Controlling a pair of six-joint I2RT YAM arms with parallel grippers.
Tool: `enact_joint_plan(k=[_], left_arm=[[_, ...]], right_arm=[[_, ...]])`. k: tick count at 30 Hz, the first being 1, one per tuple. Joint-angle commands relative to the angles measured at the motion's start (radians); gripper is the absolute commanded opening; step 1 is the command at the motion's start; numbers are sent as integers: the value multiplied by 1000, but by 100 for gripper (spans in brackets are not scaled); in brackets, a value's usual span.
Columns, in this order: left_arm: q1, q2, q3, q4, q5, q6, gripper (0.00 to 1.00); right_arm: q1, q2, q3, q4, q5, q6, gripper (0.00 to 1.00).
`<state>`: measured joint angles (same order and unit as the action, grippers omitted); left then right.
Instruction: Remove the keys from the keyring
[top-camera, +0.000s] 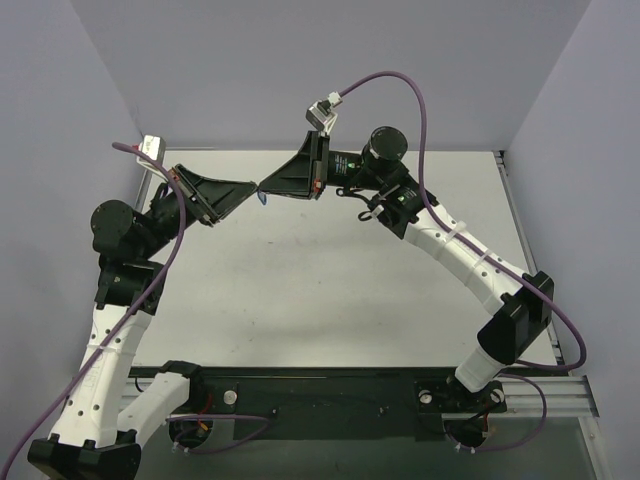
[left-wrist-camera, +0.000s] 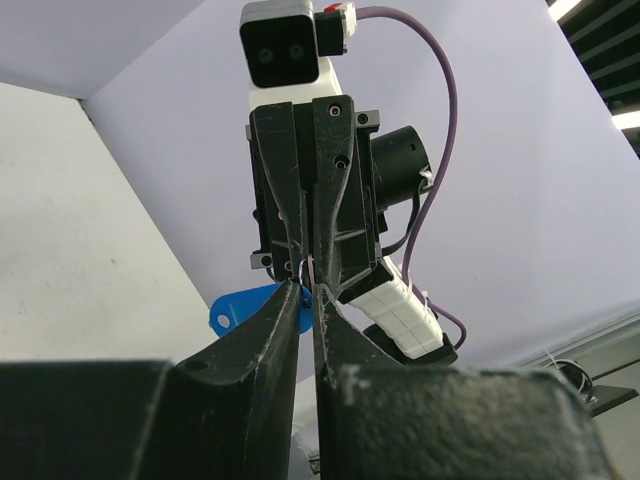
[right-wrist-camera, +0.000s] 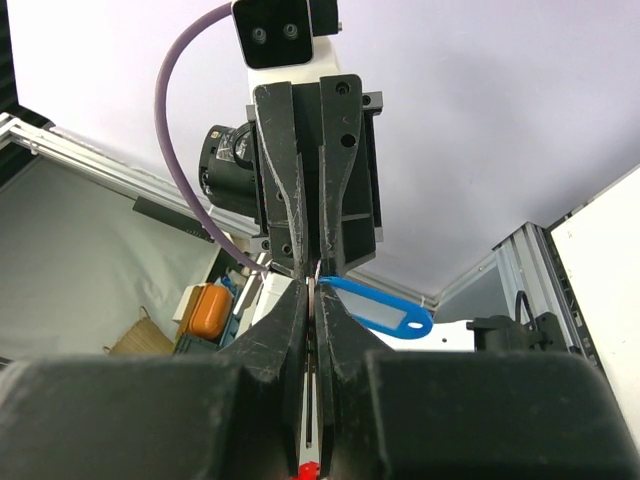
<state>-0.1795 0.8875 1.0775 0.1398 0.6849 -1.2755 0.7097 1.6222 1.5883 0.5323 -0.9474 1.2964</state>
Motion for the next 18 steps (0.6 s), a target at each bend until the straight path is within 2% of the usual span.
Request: enact_joint_plan(k=[1, 7, 8, 12, 18], left_arm=[[-6, -7, 13, 64, 21, -2, 18], [-6, -1, 13, 73, 30, -2, 6], [-6, 2, 13, 75, 34, -2, 0], [-5, 8, 19, 69, 56, 10, 0], [-6, 57, 108, -138, 165, 160, 0]], right_arm=[[13, 10, 55, 60, -4, -14, 0], [30, 15, 59, 72, -25, -5, 0], [31, 16, 59, 72, -34, -3, 0], [42, 21, 53, 77, -59, 4, 0], [45, 5, 32, 69, -111, 10, 0]])
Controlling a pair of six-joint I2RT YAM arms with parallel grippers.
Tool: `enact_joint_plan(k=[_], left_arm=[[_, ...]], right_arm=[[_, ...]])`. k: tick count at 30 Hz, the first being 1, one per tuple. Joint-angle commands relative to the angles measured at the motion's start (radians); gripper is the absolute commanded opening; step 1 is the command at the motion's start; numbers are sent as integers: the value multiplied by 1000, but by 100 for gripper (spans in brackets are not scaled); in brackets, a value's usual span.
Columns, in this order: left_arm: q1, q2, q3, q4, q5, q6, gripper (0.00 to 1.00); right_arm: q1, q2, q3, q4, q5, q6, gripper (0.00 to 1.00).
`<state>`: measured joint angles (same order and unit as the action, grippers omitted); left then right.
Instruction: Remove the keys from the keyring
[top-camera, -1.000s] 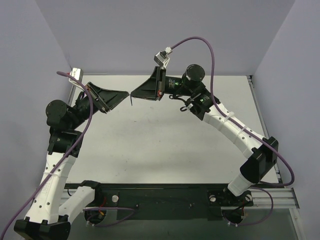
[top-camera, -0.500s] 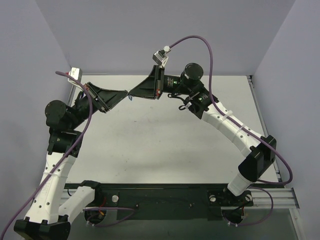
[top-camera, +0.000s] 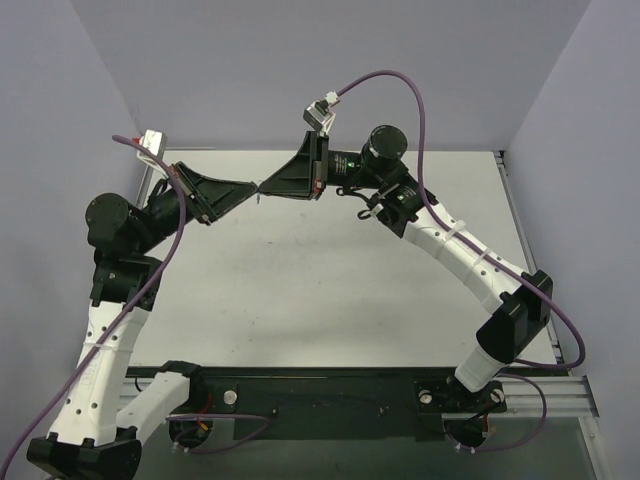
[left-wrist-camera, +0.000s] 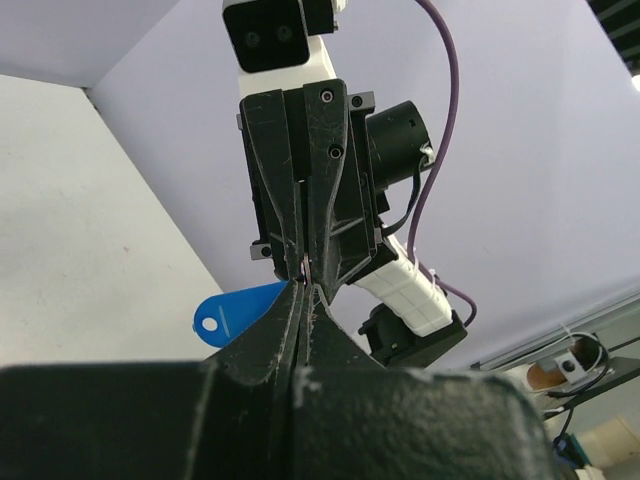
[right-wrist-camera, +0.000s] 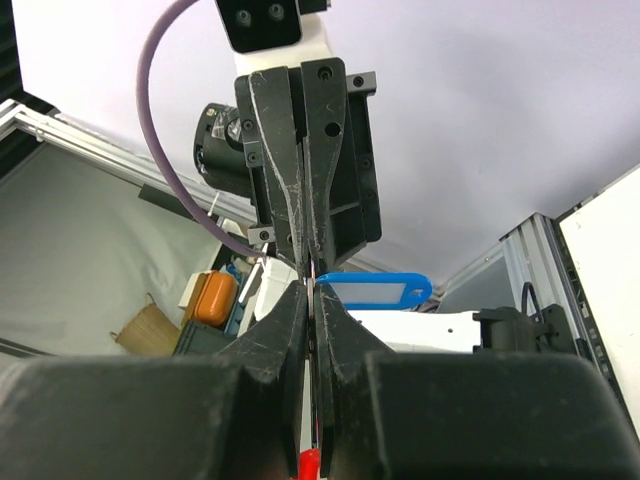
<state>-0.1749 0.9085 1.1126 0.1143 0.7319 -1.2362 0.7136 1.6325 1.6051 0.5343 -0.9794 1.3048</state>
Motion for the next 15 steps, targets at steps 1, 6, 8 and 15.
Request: enact_joint_plan(k=[1, 6, 8, 15], left_arm=[[-11, 44, 78, -180, 124, 133, 0], [-11, 66, 84, -232, 201, 173, 0], [-9, 73, 93, -257, 228, 190, 0], [-18, 95, 112, -375, 288, 270, 0]], right_arm=[[43, -8, 3, 66, -90, 1, 0], [41, -31, -23, 26, -125, -18, 0], [41, -42, -30, -14, -136, -47, 0], [41, -53, -40, -66, -199, -79, 0]])
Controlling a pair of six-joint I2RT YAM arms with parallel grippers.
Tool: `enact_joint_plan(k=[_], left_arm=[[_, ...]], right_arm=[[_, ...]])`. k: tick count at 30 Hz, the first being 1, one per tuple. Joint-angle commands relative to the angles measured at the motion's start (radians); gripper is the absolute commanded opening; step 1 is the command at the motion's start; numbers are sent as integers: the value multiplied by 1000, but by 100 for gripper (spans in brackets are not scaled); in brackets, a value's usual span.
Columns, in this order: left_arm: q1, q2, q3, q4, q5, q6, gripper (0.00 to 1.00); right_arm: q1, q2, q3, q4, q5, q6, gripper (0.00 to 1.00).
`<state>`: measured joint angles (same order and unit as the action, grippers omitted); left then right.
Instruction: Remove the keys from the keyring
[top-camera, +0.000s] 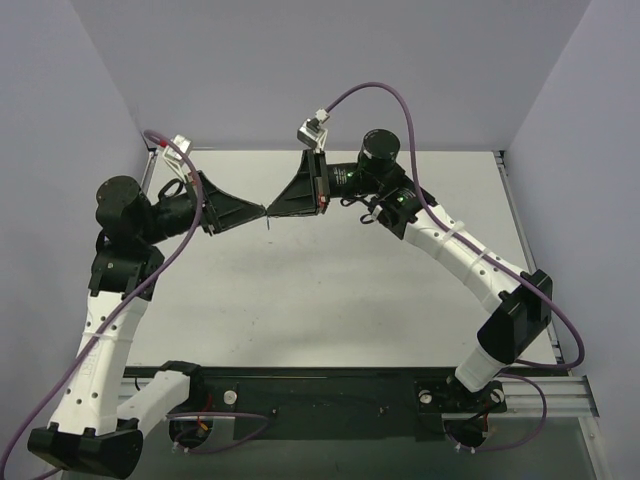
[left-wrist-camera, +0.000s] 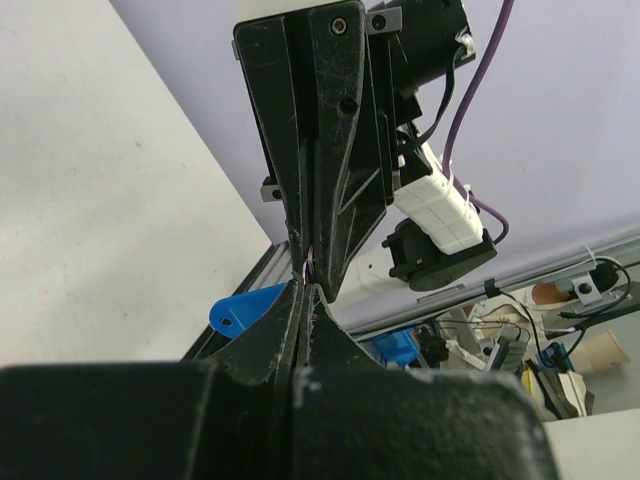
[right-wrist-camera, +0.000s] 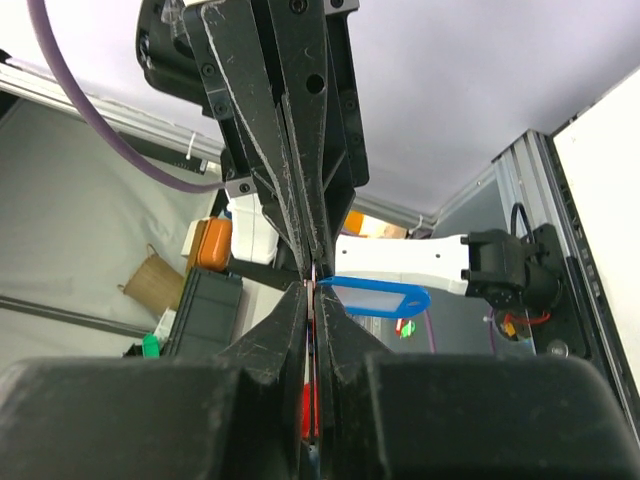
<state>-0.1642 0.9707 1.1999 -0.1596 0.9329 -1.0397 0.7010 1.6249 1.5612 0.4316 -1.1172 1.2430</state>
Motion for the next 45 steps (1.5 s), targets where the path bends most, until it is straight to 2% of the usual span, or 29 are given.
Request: enact_joint_plan(k=[1, 12, 15, 22, 29, 35, 40, 44, 45], left_arm=[[-31, 36, 14, -104, 93, 70, 0], [-116, 63, -23, -146, 219, 67, 0], [-141, 72, -28, -149, 254, 64, 0], [-184, 89, -59, -175, 290, 73, 0], [-274, 129, -60, -233, 308, 116, 0], [-273, 154, -23, -216, 299, 103, 0], [-233, 140, -29, -160, 288, 52, 0], [-195, 120, -39, -126, 271, 30, 11], [-187, 115, -37, -126, 265, 30, 18]], right_arm=[[55, -45, 3, 32, -67, -16, 0], [49, -48, -39, 36, -161, -2, 0], [49, -43, -58, 79, -193, 51, 0], [45, -28, -116, 386, -237, 297, 0], [58, -36, -165, 441, -266, 335, 0], [61, -30, -208, 660, -253, 509, 0], [60, -23, -224, 760, -222, 614, 0], [58, -25, -227, 868, -205, 696, 0], [55, -26, -228, 878, -199, 700, 0]])
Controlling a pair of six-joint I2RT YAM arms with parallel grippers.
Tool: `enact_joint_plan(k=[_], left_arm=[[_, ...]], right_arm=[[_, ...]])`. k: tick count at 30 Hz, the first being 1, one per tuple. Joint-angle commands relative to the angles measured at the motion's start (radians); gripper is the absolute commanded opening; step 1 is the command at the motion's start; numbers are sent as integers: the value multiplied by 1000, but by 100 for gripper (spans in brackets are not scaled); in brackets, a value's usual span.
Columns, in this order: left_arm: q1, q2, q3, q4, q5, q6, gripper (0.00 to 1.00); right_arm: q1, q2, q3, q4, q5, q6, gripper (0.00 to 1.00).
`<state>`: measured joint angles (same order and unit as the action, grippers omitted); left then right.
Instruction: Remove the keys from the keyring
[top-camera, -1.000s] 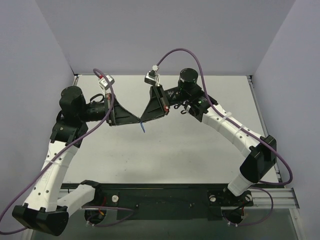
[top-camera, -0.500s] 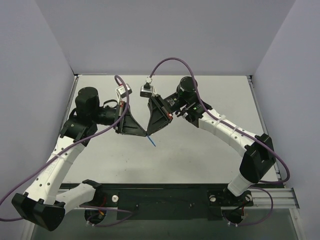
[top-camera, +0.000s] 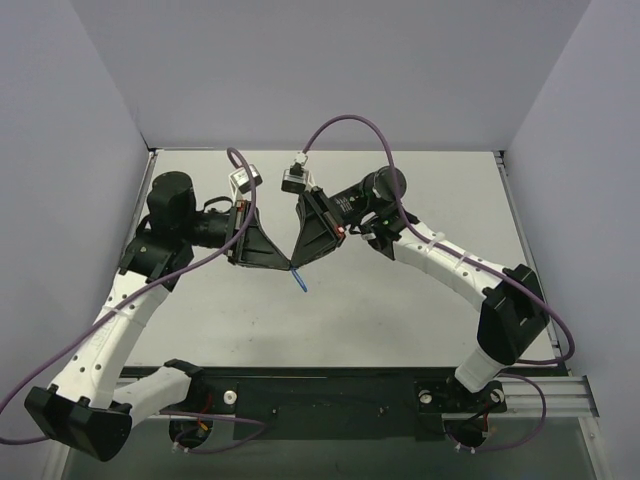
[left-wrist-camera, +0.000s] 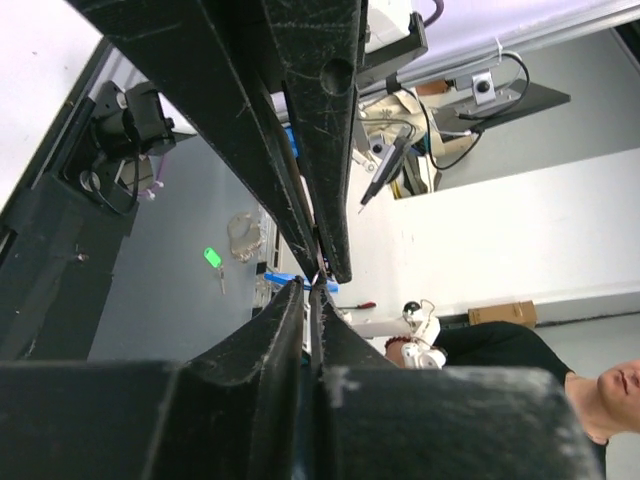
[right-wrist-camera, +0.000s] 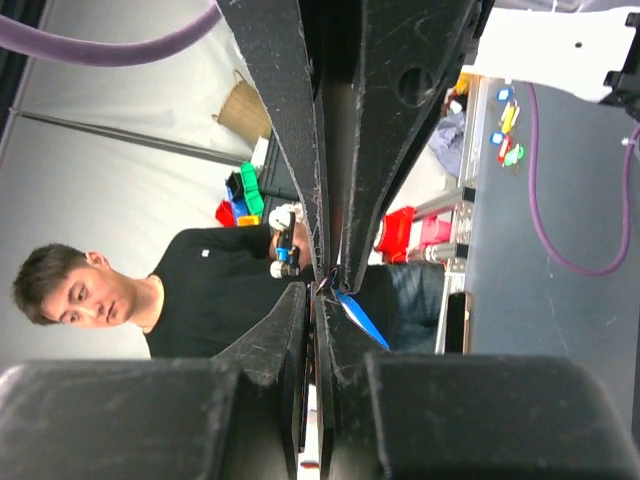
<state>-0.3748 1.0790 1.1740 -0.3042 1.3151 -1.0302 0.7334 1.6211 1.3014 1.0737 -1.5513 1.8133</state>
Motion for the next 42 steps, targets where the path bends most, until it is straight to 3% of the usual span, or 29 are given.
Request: enact_joint_plan(k=[1, 6, 8, 10, 11, 12, 13, 15, 16, 26, 29, 36, 42], left_arm=[[37, 4, -13, 19, -131, 19, 21], [80, -10, 10, 34, -158, 12, 40], [99, -14, 27, 33, -169, 12, 44], [114, -22, 39, 33, -178, 9, 48], [119, -27, 48, 33, -186, 12, 61], [129, -33, 50, 33, -191, 12, 65], [132, -33, 55, 34, -201, 12, 69], [152, -44, 64, 27, -220, 16, 73], [163, -51, 67, 27, -240, 18, 73], [211, -103, 53, 91, -410, -27, 74], [212, -142, 1, 210, -462, -105, 73], [211, -217, -129, 451, -585, -277, 63], [209, -244, -163, 519, -651, -294, 58]], right_arm=[[20, -27, 26, 235, 247, 129, 0], [-11, -58, 12, 192, 315, 60, 0], [-26, -88, 9, 77, 336, -44, 0], [-38, -127, 13, -131, 359, -226, 0], [-46, -154, 19, -346, 367, -320, 0], [-51, -170, 45, -459, 390, -492, 0], [-55, -190, 70, -735, 407, -614, 0], [-54, -196, 146, -1029, 459, -877, 0], [-55, -196, 174, -1070, 480, -960, 0], [-54, -211, 134, -930, 545, -864, 0], [-52, -214, 128, -871, 572, -817, 0], [-52, -202, 98, -569, 596, -631, 0], [-43, -170, 125, -537, 632, -605, 0]])
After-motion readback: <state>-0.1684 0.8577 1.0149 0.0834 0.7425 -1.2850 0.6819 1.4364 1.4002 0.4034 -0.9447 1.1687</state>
